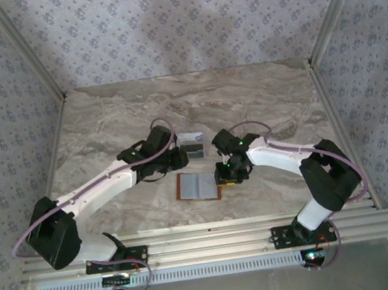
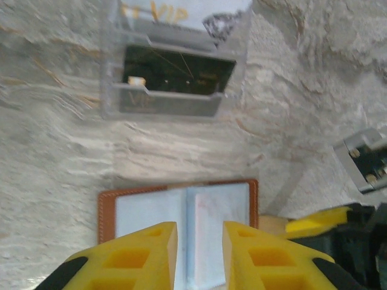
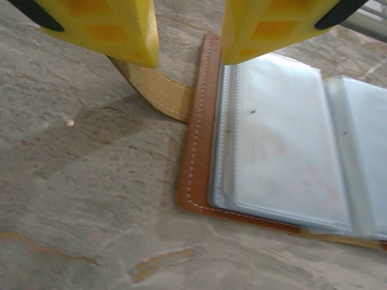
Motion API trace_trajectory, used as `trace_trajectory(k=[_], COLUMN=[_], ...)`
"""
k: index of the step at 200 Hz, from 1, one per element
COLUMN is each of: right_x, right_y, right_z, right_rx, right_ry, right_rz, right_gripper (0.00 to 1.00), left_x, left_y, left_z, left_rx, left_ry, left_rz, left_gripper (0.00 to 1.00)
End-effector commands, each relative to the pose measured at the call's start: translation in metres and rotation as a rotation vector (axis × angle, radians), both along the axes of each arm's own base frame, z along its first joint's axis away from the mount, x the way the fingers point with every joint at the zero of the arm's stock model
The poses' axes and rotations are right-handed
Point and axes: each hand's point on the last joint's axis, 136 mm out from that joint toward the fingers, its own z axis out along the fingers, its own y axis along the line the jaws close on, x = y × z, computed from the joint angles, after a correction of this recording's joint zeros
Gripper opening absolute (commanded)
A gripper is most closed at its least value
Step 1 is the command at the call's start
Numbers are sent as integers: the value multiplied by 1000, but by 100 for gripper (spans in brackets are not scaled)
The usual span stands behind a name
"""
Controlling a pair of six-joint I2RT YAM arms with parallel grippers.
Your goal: Take the credit cards out of the card holder
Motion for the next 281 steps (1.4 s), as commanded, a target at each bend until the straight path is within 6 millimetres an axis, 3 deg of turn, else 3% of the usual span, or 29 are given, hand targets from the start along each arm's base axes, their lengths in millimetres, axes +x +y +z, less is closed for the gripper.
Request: trace_trajectory(k=[1, 74, 140, 222, 281], right_x=[-1, 2, -1, -4, -4], right_y=[-12, -20, -24, -32, -34], right_z=[-10, -32, -35, -33, -32], right_rx=[-35, -48, -48, -59, -63], right_ry=[11, 14, 18, 15, 10], right_rz=[-18, -42, -56, -69, -75], right_gripper=[35, 27, 25, 25, 25], left_x=[-7, -24, -39, -59, -66], left_y=[-20, -67, -103, -98, -70], left_z=[-1, -36, -75, -106, -123], left_rx=[-52, -95, -63, -22, 112], left_ry=[27, 200, 348, 461, 480], left_rz=[-21, -93, -170, -191, -172], left_gripper=[23, 11, 10, 10, 16])
